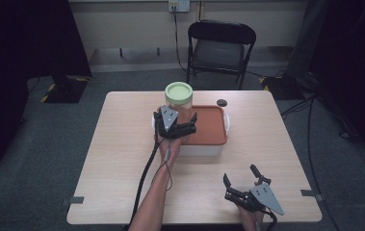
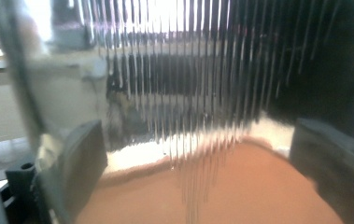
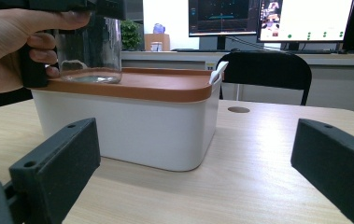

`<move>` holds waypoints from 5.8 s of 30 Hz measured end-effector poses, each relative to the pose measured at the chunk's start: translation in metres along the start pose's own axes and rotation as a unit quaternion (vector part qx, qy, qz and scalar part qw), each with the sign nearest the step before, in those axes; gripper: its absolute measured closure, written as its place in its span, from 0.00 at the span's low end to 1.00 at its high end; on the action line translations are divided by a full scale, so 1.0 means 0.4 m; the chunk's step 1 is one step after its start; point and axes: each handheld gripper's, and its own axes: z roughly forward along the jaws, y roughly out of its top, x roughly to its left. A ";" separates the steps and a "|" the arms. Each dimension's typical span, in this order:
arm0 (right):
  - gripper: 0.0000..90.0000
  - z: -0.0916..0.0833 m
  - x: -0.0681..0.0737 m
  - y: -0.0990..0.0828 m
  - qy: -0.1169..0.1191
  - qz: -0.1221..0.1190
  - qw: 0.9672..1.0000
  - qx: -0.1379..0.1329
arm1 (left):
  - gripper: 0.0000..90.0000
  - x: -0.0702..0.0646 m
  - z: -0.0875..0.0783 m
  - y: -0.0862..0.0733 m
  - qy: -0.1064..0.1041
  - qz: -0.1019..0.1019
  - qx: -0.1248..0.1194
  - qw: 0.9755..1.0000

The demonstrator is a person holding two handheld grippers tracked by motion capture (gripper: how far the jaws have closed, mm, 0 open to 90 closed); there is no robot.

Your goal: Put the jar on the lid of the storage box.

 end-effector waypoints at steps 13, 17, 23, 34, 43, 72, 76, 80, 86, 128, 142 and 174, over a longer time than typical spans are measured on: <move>0.00 0.000 0.000 0.000 0.000 0.000 1.000 0.000 | 0.00 0.001 -0.013 -0.019 0.005 0.001 -0.027 1.000; 0.00 0.000 0.000 0.000 0.000 0.000 1.000 0.000 | 0.00 -0.001 -0.015 -0.022 -0.004 0.005 -0.035 0.999; 0.00 0.000 0.000 0.000 -0.001 0.000 1.000 0.000 | 0.00 0.000 -0.022 -0.026 -0.010 0.006 -0.047 0.999; 0.00 0.000 0.000 0.000 -0.001 0.001 1.000 0.000 | 0.00 -0.001 -0.021 -0.028 -0.006 0.007 -0.043 0.999; 0.00 0.000 0.000 0.000 -0.001 0.000 1.000 0.000 | 0.00 -0.003 -0.024 -0.031 -0.004 0.010 -0.051 0.999; 0.00 0.000 0.000 0.000 -0.002 0.000 1.000 0.000 | 0.00 -0.007 -0.038 -0.023 0.004 0.015 -0.056 0.998; 0.00 0.000 0.000 0.000 -0.002 0.000 1.000 0.000 | 0.00 -0.006 -0.039 -0.021 0.009 0.007 -0.060 0.998; 0.00 0.000 0.000 0.000 -0.002 0.000 1.000 0.000 | 0.00 -0.007 -0.041 -0.020 0.009 0.017 -0.055 0.998; 0.00 0.000 0.000 0.000 -0.002 0.000 1.000 0.000 | 0.00 -0.004 -0.046 -0.018 0.005 0.013 -0.053 0.999; 0.00 0.000 0.000 0.000 -0.002 0.000 1.000 0.000 | 0.00 0.010 -0.070 -0.028 0.001 0.010 -0.052 0.999; 0.00 0.000 0.000 0.000 -0.002 0.000 1.000 0.000 | 0.00 0.012 -0.084 -0.027 -0.006 0.007 -0.055 0.998; 0.00 0.000 0.000 0.000 -0.002 0.000 1.000 0.000 | 0.00 0.008 -0.103 -0.024 -0.007 -0.001 -0.046 0.999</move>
